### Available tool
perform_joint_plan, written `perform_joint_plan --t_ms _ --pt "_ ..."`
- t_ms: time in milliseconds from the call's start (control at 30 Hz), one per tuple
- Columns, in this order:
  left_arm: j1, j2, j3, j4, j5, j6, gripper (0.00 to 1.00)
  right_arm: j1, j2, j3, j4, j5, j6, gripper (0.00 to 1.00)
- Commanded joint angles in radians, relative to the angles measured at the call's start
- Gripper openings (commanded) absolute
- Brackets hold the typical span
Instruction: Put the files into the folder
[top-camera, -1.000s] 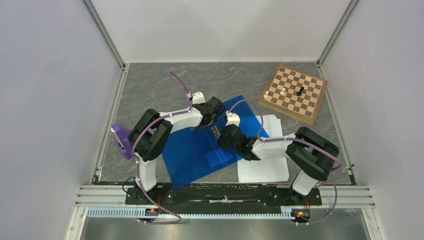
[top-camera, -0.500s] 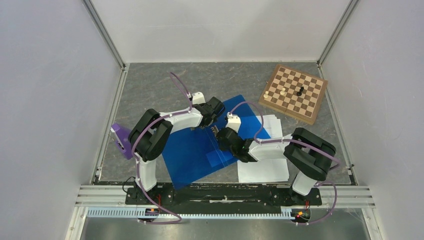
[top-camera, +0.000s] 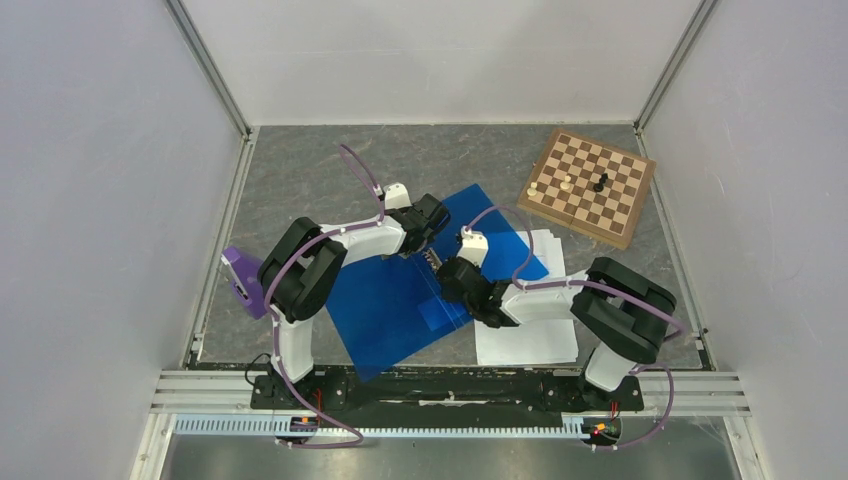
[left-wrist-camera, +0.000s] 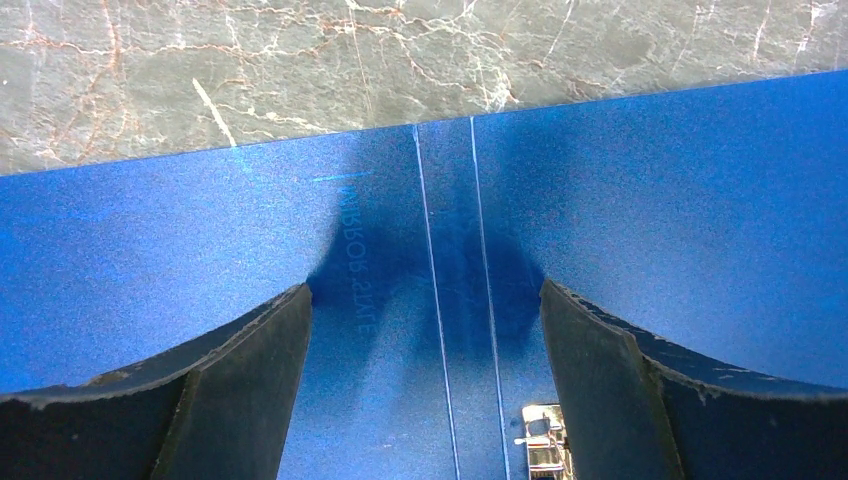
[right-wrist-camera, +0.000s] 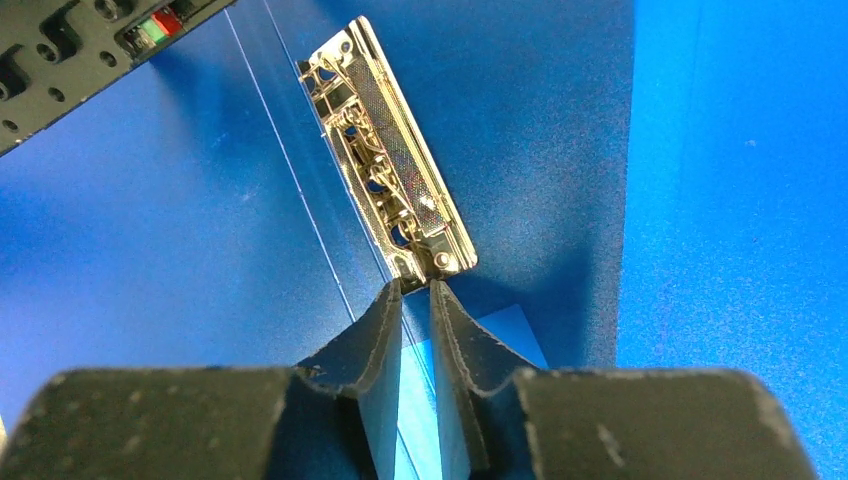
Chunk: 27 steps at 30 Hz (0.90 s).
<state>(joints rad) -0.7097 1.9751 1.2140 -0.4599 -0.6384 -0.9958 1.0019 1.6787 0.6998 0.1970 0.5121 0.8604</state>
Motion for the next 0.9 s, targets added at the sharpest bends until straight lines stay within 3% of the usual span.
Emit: perform_joint_plan --t_ms 0,200,300,500,733,867 --pt "0.009 0.205 -0.146 -0.099 0.284 -0.099 0.9 -0.034 0.017 -0.066 -0.247 -0.009 -0.061 0.19" --pt "0.009 0.207 -0.141 -0.094 0.288 -0.099 0.9 -0.061 -0.069 -0.072 -0.135 -0.082 -0.137 0.23" --pt "0.009 0.208 -0.143 -0.089 0.289 -0.095 0.9 -0.061 -0.144 -0.085 -0.047 -0.074 -0.231 0.28" --pt "0.007 0.207 -0.142 -0.083 0.293 -0.09 0.9 -0.062 -0.149 -0.025 0.057 -0.093 -0.466 0.29" --pt "0.009 0.181 -0.139 -0.072 0.319 -0.069 0.9 -0.059 -0.061 -0.018 0.258 -0.186 -0.694 0.48" --pt "0.01 0.159 -0.13 -0.072 0.334 -0.049 0.9 -0.059 0.0 0.021 0.29 -0.197 -0.762 0.56"
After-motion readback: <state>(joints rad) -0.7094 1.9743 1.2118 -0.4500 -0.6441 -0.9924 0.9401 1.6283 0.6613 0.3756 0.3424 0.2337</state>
